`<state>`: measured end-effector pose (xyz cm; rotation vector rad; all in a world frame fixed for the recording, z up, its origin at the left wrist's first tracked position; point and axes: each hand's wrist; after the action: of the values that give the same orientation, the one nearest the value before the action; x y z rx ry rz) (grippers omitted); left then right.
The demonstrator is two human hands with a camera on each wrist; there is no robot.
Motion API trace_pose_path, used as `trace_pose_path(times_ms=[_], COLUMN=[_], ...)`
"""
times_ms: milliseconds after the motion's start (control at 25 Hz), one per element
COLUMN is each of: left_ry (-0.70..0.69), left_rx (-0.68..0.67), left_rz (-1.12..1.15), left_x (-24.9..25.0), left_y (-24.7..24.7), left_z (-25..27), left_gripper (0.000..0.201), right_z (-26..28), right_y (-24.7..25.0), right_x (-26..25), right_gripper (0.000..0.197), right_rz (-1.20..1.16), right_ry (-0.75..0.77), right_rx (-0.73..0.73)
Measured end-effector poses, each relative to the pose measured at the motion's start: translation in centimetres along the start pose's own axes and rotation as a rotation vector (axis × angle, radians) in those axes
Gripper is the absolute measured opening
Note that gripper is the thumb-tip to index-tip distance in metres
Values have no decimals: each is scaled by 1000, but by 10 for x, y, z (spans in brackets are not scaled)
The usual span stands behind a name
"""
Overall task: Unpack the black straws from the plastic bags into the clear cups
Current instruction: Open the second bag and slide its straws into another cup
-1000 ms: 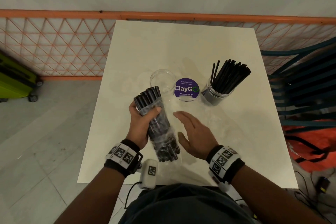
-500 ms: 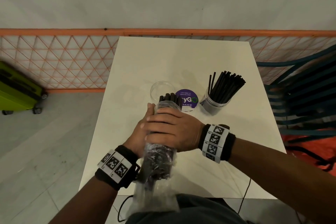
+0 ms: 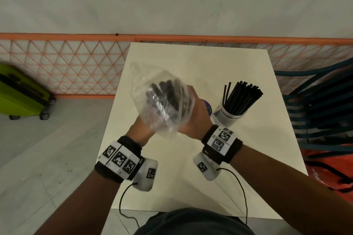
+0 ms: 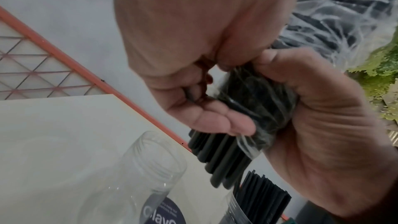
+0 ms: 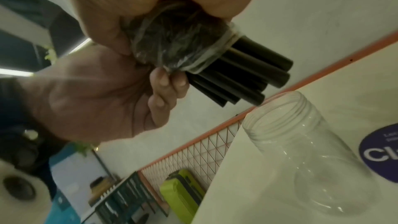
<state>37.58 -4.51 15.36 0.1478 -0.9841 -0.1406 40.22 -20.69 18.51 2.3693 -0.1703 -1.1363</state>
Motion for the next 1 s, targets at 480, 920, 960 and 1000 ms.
trace_pose_path(times_ms=[480, 920, 960, 1000], left_ry=[-340, -235, -235, -232], left_rx=[-5, 127, 119, 115], left_rz=[-174, -508, -554, -600], left_x=[91, 46, 45, 44], left_y=[-6, -2, -1, -1], left_z=[-58, -88, -88, -88], left_gripper=[12, 29, 32, 34], right_z=[-80, -45, -41, -37], right_y=[15, -27, -29, -30], right_x=[48, 98, 100, 102], right_gripper=[46, 59, 61, 62], right_rz=[-484, -427, -422, -408], right_ry=[-389, -616, -621, -625], right_rx=[554, 550, 534, 505])
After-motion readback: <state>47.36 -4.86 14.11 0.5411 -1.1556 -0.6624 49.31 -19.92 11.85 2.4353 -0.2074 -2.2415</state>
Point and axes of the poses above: each hand's wrist, its own z-axis away from the middle knuckle, its own y-axis out of the back of the hand, x = y × z, and after that the axes turned 12 degrees about y, right-handed
